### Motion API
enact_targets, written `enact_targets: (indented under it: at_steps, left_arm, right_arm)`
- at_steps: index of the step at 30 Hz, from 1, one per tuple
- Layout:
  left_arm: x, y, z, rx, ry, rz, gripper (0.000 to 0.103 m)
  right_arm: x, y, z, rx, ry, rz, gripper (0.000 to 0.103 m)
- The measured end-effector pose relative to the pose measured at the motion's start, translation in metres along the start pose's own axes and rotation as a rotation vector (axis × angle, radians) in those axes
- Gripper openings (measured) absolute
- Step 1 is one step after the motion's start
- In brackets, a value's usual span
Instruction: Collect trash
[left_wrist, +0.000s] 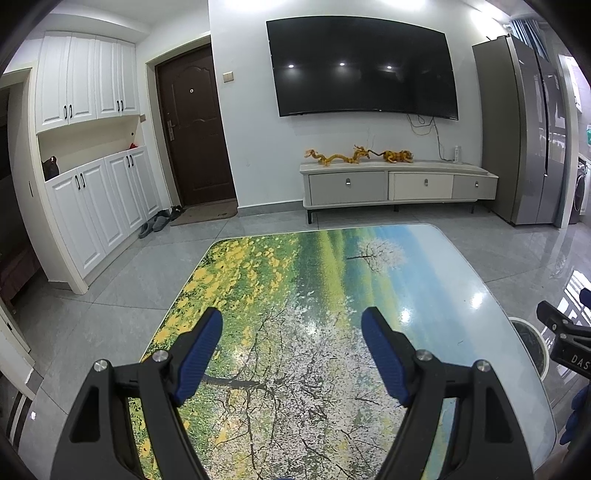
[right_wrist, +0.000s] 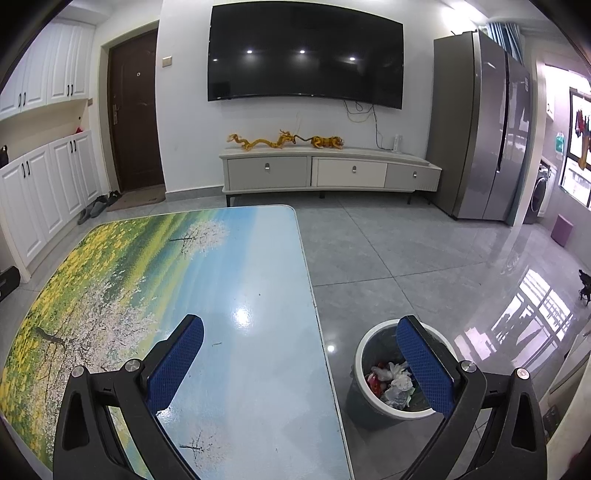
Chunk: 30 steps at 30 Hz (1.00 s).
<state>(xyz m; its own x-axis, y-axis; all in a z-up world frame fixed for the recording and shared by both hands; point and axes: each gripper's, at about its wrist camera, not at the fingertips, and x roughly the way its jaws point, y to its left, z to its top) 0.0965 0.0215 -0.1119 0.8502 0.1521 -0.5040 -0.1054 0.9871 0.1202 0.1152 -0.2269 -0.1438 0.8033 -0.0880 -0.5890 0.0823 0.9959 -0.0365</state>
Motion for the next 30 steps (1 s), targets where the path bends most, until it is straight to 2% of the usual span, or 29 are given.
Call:
enact_targets:
  at_steps: [30]
  left_arm:
    - [-0.0057,0.0019,-0.0019,-0.006,-0.006,-0.002,0.077]
  right_arm:
    - [-0.0021,0.0018,0.0007,-0.007,-0.010,0.002,0.102]
